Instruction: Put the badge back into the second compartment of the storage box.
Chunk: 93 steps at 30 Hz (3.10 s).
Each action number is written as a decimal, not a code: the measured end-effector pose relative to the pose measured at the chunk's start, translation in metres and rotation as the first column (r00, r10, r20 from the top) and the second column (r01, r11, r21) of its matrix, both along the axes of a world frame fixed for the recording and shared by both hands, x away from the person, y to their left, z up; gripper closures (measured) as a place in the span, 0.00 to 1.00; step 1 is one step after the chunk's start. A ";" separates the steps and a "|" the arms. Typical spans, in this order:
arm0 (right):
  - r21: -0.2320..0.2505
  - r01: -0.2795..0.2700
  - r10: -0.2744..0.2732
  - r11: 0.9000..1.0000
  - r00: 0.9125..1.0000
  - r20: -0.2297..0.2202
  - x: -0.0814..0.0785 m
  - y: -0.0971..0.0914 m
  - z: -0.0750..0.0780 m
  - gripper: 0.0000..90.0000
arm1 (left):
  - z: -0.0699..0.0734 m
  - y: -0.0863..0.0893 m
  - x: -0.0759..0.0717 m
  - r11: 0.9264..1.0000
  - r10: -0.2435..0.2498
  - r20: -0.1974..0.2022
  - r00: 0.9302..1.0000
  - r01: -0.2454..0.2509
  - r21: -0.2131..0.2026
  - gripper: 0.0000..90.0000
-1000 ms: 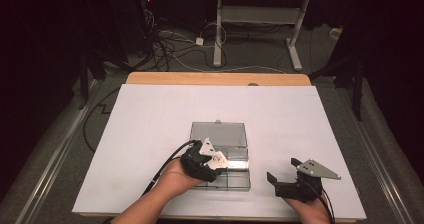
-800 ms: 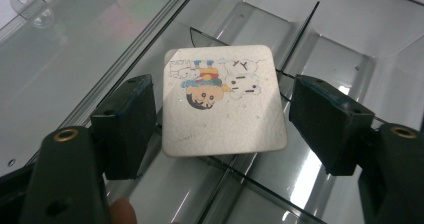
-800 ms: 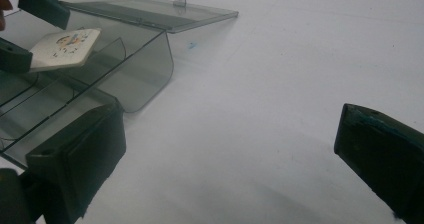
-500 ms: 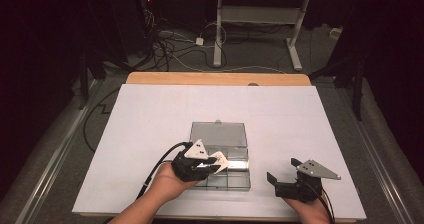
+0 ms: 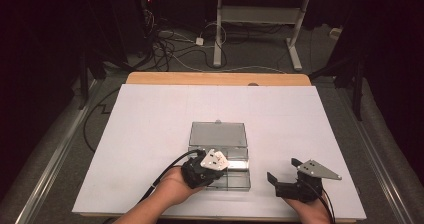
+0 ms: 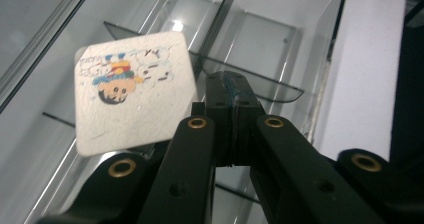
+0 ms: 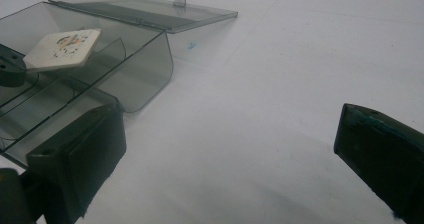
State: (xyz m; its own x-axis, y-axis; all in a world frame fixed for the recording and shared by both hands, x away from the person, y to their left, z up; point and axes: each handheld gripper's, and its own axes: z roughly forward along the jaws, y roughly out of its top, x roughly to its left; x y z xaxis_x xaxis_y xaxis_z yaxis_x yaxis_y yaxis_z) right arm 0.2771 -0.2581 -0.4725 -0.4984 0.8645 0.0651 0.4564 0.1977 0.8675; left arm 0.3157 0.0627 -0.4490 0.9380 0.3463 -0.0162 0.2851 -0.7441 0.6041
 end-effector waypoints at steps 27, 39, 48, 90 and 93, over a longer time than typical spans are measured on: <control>-0.002 -0.001 0.001 1.000 1.000 0.003 -0.001 0.000 0.001 0.01 | 0.011 0.038 0.023 0.983 0.178 0.021 0.984 -0.177 -0.037 0.97; 0.003 0.001 -0.001 1.000 1.000 0.004 -0.001 -0.001 0.001 0.01 | 0.004 0.020 0.040 0.980 0.195 0.028 0.980 -0.196 0.038 0.97; 0.004 0.001 -0.001 1.000 1.000 0.006 -0.001 -0.002 0.002 0.01 | 0.010 0.022 0.029 0.985 0.170 0.023 0.985 -0.169 -0.016 0.97; -0.002 0.001 -0.001 1.000 1.000 0.004 -0.003 -0.001 0.001 0.01 | -0.032 0.139 0.007 0.910 0.371 -0.050 0.927 -0.373 -0.181 0.97; 0.000 0.002 -0.002 1.000 1.000 0.004 -0.003 -0.001 0.002 0.01 | -0.035 0.139 0.007 0.907 0.373 -0.052 0.926 -0.376 -0.189 0.95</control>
